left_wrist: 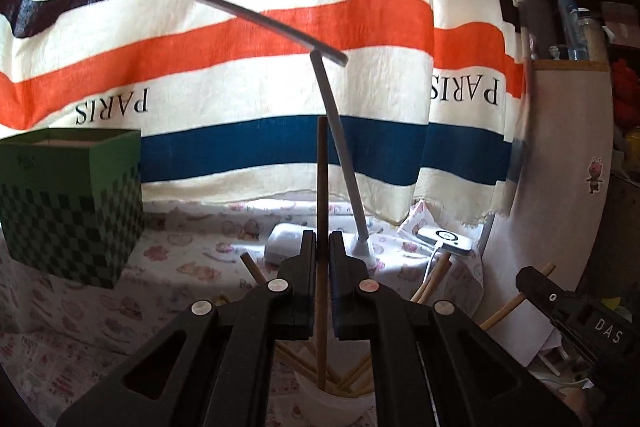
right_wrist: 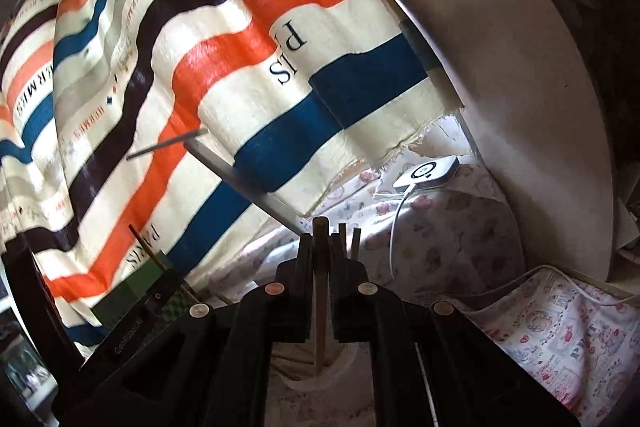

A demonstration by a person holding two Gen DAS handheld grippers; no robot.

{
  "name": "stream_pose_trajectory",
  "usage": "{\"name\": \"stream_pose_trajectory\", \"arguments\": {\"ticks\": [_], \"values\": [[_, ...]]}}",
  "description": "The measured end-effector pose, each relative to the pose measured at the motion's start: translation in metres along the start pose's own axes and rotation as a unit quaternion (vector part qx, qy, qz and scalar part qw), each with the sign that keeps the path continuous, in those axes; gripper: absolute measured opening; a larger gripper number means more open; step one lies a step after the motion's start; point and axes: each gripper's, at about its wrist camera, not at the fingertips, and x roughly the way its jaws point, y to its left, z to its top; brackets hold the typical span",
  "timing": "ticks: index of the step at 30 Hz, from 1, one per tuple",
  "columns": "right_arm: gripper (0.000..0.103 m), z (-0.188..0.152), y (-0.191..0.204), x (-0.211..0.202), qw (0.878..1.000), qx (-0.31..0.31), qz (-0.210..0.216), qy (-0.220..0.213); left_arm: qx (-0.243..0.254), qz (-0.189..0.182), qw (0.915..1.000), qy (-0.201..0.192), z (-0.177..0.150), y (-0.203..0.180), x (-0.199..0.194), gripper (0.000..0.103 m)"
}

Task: Organize utensils
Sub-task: 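Lower both sticks into the clear cup and open both tools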

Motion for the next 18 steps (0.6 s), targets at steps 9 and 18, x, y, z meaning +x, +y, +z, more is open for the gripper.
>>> {"name": "stream_pose_trajectory", "arguments": {"ticks": [9, 18], "values": [[0.008, -0.015, -0.002, 0.031, 0.998, -0.012, 0.006, 0.058, 0.0, -0.005, 0.9988, 0.049, -0.015, 0.007, 0.015, 0.005], [0.008, -0.018, -0.008, 0.047, 0.995, -0.001, 0.035, 0.091, 0.026, 0.002, 0.9983, 0.052, -0.026, 0.003, 0.015, 0.006]]}}
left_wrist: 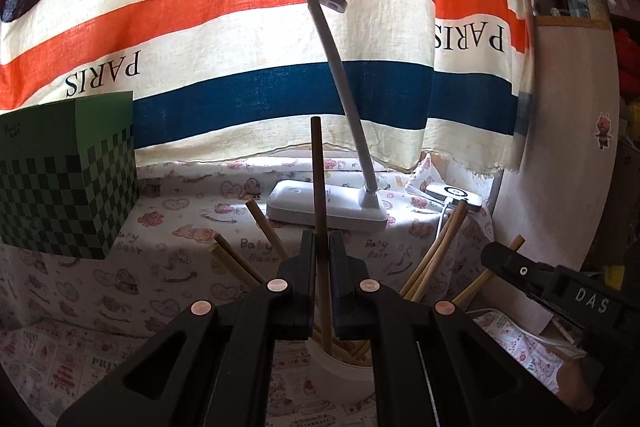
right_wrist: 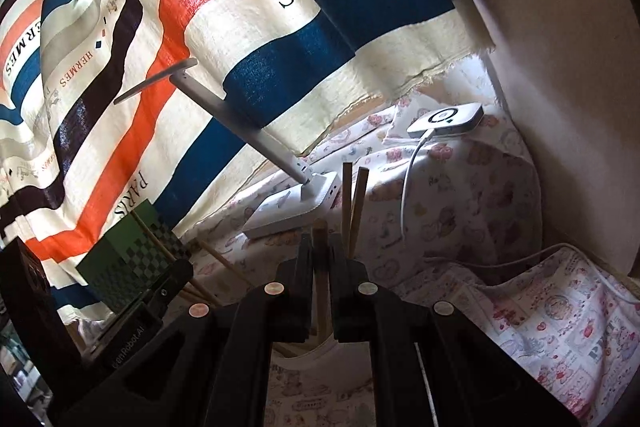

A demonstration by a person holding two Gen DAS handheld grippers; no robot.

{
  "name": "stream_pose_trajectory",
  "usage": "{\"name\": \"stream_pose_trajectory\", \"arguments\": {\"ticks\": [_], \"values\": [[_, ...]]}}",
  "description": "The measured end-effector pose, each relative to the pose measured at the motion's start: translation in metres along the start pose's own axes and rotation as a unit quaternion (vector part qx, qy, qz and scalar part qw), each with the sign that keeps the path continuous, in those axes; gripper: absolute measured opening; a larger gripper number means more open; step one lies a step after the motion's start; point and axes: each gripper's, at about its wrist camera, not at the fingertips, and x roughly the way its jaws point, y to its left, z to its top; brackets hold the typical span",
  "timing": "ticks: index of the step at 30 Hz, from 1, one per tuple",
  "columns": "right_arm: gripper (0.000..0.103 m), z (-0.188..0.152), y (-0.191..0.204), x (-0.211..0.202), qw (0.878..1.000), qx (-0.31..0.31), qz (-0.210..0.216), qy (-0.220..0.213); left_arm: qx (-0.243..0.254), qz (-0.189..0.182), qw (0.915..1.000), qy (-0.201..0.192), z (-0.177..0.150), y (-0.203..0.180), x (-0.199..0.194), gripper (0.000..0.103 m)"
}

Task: Organize utensils
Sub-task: 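Lower both sticks into the clear cup and open both tools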

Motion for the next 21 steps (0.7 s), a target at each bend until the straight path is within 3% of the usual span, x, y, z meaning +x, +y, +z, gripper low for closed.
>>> {"name": "stream_pose_trajectory", "arguments": {"ticks": [4, 7, 8, 9, 11, 17, 21], "values": [[0.008, 0.001, -0.002, 0.001, 1.0, -0.004, 0.003, 0.006, -0.001, 0.002, 1.0, -0.003, 0.0, 0.0, -0.002, 0.008], [0.01, 0.0, -0.006, 0.006, 0.999, 0.009, 0.016, 0.027, -0.004, 0.014, 0.9999, -0.004, 0.002, 0.003, -0.006, 0.033], [0.019, 0.0, -0.007, 0.007, 0.999, 0.014, 0.022, 0.034, -0.004, 0.019, 0.9998, -0.009, 0.002, 0.004, -0.008, 0.04], [0.035, 0.0, -0.008, 0.009, 0.998, 0.021, 0.027, 0.044, -0.004, 0.024, 0.9996, -0.014, 0.003, 0.007, -0.013, 0.043], [0.051, -0.002, -0.009, 0.011, 0.998, 0.026, 0.027, 0.05, -0.005, 0.029, 0.9993, -0.025, 0.007, 0.013, -0.024, 0.054], [0.052, -0.011, 0.008, 0.013, 0.998, -0.011, 0.022, 0.061, -0.003, 0.053, 0.9974, -0.049, 0.013, 0.032, -0.057, 0.068], [0.056, -0.02, 0.026, 0.009, 0.997, -0.041, 0.024, 0.067, -0.005, 0.081, 0.9953, -0.053, -0.001, 0.049, -0.079, 0.08]]}}
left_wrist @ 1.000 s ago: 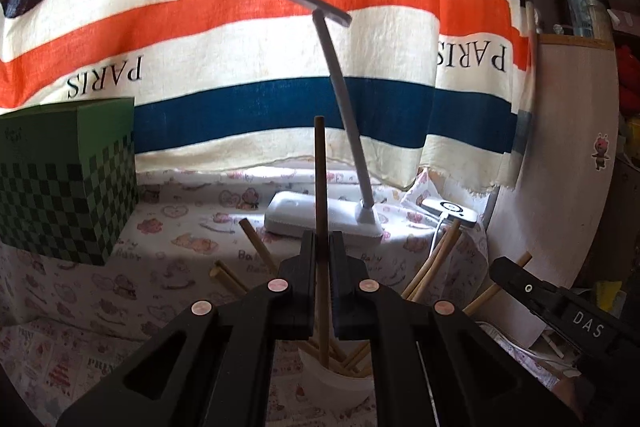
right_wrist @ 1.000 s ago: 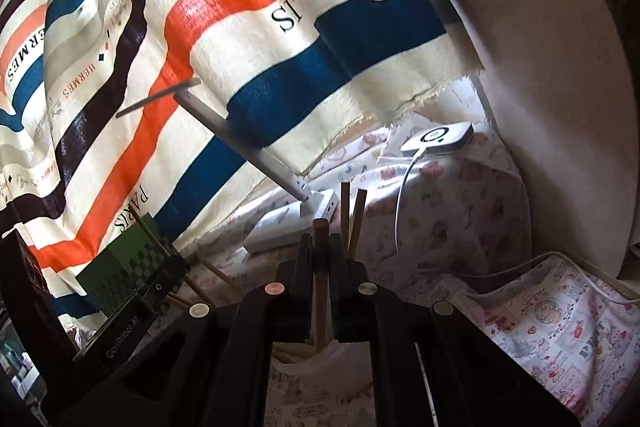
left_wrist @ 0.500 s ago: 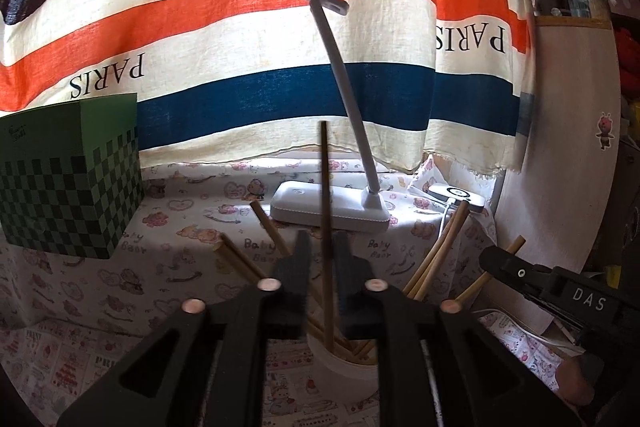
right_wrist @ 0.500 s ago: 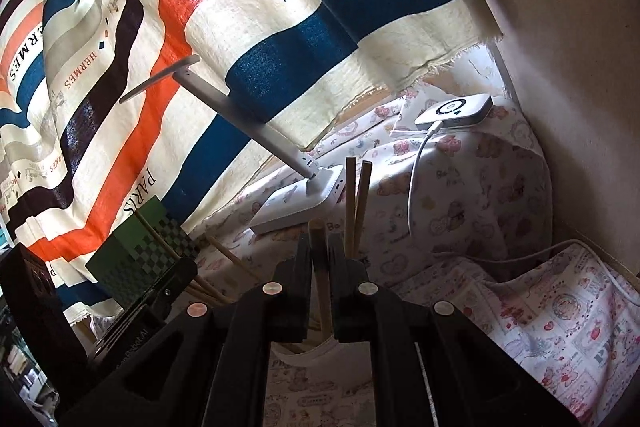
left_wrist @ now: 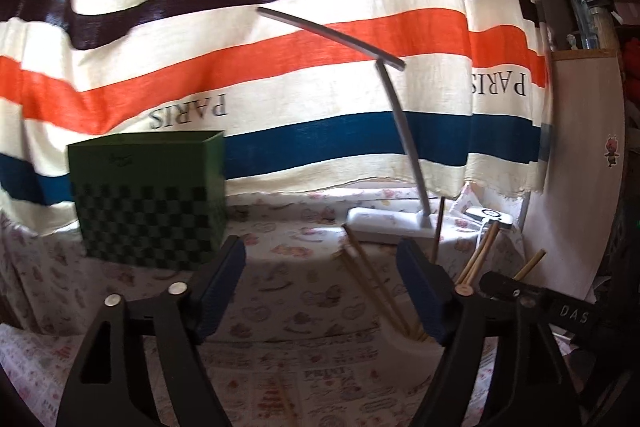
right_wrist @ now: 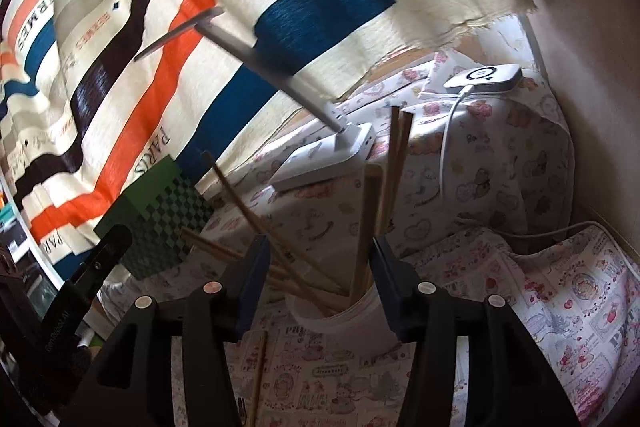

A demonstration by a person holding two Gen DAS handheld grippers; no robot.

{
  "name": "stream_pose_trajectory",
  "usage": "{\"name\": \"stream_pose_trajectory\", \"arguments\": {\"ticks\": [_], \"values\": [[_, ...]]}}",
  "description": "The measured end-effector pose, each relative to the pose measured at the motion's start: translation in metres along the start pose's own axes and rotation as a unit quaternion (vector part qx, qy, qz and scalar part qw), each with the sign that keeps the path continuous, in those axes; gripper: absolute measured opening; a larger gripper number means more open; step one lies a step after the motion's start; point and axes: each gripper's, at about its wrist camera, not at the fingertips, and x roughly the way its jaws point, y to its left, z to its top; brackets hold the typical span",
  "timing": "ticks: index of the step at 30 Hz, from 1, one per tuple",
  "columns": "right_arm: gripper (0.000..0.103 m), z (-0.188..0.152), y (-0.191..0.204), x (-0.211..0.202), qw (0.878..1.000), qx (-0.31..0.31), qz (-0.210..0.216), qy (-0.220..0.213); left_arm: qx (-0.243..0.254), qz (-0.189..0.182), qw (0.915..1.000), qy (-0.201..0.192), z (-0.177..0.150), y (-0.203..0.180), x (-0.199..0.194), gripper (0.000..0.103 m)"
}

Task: Organize utensils
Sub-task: 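Lower both sticks into the clear cup and open both tools, then move both open tools back over the fork and the last bamboo stick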

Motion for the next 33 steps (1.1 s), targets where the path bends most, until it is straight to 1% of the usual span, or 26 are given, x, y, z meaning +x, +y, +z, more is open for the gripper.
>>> {"name": "stream_pose_trajectory", "arguments": {"ticks": [6, 7, 8, 9, 11, 13, 16, 18, 22, 23, 26, 29, 33], "values": [[0.058, -0.016, 0.031, -0.002, 0.998, -0.055, 0.004, 0.011, 0.004, 0.028, 0.9992, 0.03, -0.022, 0.026, -0.014, 0.081], [0.058, -0.02, 0.038, -0.002, 0.998, -0.068, 0.004, 0.012, 0.008, 0.034, 0.9989, 0.031, -0.023, 0.03, -0.018, 0.084], [0.058, -0.023, 0.043, -0.002, 0.997, -0.078, 0.004, 0.012, 0.014, 0.043, 0.9985, 0.031, -0.024, 0.033, -0.022, 0.088], [0.06, -0.026, 0.048, -0.003, 0.996, -0.087, 0.003, 0.011, 0.018, 0.049, 0.9982, 0.031, -0.026, 0.036, -0.027, 0.089], [0.063, -0.031, 0.056, -0.004, 0.995, -0.098, 0.006, 0.01, 0.019, 0.049, 0.9982, 0.027, -0.028, 0.042, -0.036, 0.095], [0.063, -0.037, 0.063, -0.005, 0.994, -0.104, 0.01, 0.013, 0.014, 0.05, 0.9982, 0.029, -0.033, 0.051, -0.044, 0.098], [0.065, -0.044, 0.073, -0.006, 0.992, -0.123, 0.012, 0.013, 0.006, 0.056, 0.998, 0.027, -0.04, 0.061, -0.054, 0.1], [0.071, -0.048, 0.078, -0.008, 0.991, -0.132, 0.011, 0.01, 0.004, 0.063, 0.9977, 0.024, -0.045, 0.067, -0.058, 0.1], [0.075, -0.056, 0.086, -0.007, 0.989, -0.145, 0.013, 0.017, 0.004, 0.075, 0.997, 0.018, -0.055, 0.074, -0.062, 0.1], [0.077, -0.058, 0.088, -0.006, 0.989, -0.147, 0.013, 0.019, 0.002, 0.075, 0.997, 0.022, -0.056, 0.076, -0.062, 0.1], [0.077, -0.062, 0.09, -0.002, 0.988, -0.151, 0.001, 0.024, -0.022, 0.067, 0.997, 0.032, -0.056, 0.085, -0.064, 0.1], [0.086, -0.068, 0.092, 0.001, 0.988, -0.152, -0.015, 0.022, -0.047, 0.073, 0.9958, 0.029, -0.053, 0.096, -0.068, 0.101], [0.086, -0.075, 0.095, 0.006, 0.987, -0.154, -0.028, 0.031, -0.062, 0.087, 0.994, 0.024, -0.052, 0.107, -0.07, 0.102]]}}
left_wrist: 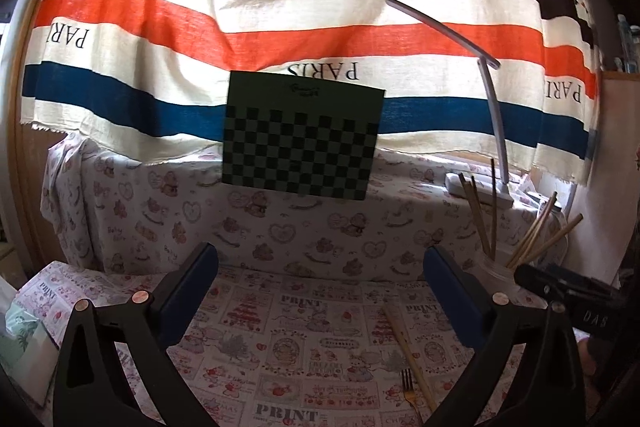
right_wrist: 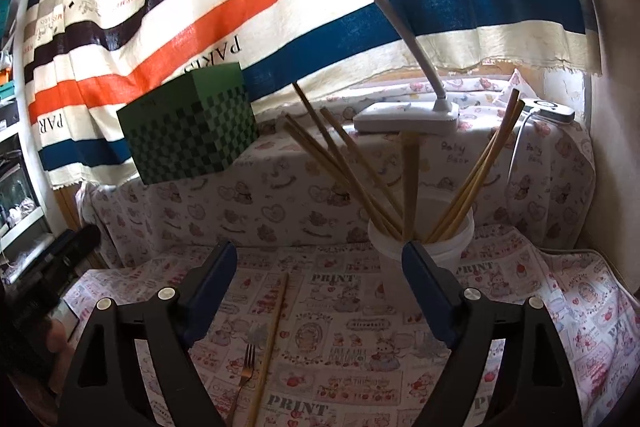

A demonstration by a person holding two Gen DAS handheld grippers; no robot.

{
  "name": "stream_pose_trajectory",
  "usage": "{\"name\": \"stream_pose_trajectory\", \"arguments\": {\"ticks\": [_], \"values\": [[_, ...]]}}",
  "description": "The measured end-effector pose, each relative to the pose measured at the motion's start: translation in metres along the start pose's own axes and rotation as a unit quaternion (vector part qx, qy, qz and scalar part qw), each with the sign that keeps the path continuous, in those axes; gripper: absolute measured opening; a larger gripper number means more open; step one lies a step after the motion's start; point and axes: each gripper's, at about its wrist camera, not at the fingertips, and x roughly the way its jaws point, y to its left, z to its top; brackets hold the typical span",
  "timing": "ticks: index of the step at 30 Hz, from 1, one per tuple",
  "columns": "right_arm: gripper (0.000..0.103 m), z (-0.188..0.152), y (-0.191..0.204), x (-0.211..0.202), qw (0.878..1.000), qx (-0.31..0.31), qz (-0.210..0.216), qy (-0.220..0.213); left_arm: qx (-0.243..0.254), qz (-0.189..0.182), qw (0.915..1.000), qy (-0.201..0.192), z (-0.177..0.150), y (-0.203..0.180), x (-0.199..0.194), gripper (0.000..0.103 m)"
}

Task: Organize utensils
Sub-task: 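Move both open tools back over the fork and the last bamboo stick, then close the right tool on the last bamboo stick and lift it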

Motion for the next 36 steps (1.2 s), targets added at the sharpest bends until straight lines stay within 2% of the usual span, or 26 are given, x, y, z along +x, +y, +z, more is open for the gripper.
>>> {"name": "stream_pose_trajectory", "arguments": {"ticks": [4, 9, 15, 17, 22, 24, 26, 30, 36], "values": [[0.087, -0.007, 0.01, 0.006, 1.0, -0.013, -0.01, 0.015, -0.005, 0.013, 0.9998, 0.013, -0.001, 0.005, 0.006, 0.102], [0.087, -0.015, 0.022, 0.012, 0.998, -0.029, 0.007, 0.047, -0.008, 0.027, 0.9993, 0.024, -0.003, 0.007, 0.011, 0.102], [0.087, -0.022, 0.03, 0.027, 0.99, -0.022, 0.069, 0.119, -0.021, 0.035, 0.9988, 0.026, -0.004, 0.008, 0.01, 0.102], [0.087, -0.027, 0.036, 0.032, 0.987, -0.031, 0.076, 0.138, -0.016, 0.046, 0.9981, 0.038, -0.006, 0.006, 0.014, 0.102], [0.084, -0.047, 0.058, 0.047, 0.977, -0.089, 0.046, 0.186, -0.017, 0.068, 0.9956, 0.063, -0.009, 0.007, 0.023, 0.102], [0.081, -0.057, 0.064, 0.055, 0.973, -0.113, 0.01, 0.201, -0.022, 0.076, 0.994, 0.075, -0.011, 0.011, 0.027, 0.102], [0.079, -0.064, 0.066, 0.06, 0.969, -0.121, -0.007, 0.213, -0.031, 0.074, 0.9934, 0.082, -0.011, 0.014, 0.03, 0.102], [0.071, -0.071, 0.061, 0.069, 0.961, -0.111, 0.001, 0.255, -0.051, 0.05, 0.9921, 0.103, -0.014, 0.021, 0.038, 0.102], [0.07, -0.078, 0.065, 0.074, 0.954, -0.13, -0.005, 0.269, -0.035, 0.071, 0.9906, 0.111, -0.02, 0.019, 0.047, 0.102]]}}
